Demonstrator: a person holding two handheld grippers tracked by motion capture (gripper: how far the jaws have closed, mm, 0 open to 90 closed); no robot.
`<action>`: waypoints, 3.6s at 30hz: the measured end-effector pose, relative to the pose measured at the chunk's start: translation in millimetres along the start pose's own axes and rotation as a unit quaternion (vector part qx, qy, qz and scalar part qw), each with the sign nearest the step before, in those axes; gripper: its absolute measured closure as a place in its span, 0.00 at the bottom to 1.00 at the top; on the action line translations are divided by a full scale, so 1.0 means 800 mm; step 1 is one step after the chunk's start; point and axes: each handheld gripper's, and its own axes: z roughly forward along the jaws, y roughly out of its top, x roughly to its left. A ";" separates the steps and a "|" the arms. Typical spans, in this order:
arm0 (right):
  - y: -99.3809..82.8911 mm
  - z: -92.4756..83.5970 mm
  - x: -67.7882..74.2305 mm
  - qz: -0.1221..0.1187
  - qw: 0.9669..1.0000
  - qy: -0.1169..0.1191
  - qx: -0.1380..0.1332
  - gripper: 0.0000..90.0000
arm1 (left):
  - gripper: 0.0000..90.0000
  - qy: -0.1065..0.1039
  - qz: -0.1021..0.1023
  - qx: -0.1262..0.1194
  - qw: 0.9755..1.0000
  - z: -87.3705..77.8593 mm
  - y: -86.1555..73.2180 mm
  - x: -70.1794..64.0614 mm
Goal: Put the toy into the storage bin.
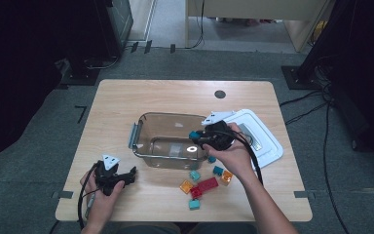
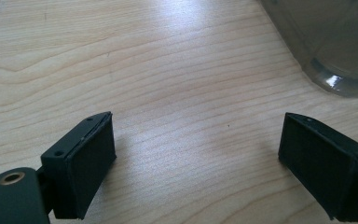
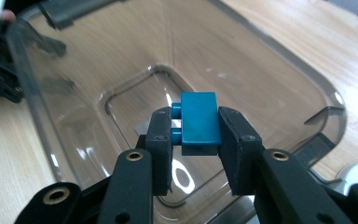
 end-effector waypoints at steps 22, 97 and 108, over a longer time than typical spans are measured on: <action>0.028 0.050 0.010 -0.067 0.986 -0.019 0.151 0.76 | 0.12 0.000 -0.001 -0.001 1.000 0.000 0.000 0.000; -0.123 -0.063 -0.073 0.112 0.990 -0.073 -0.052 0.43 | 0.12 -0.001 -0.001 0.000 1.000 0.001 0.000 0.000; -0.153 -0.005 -0.077 0.128 0.989 -0.074 -0.013 0.57 | 0.12 -0.001 -0.001 0.000 1.000 0.001 0.001 0.000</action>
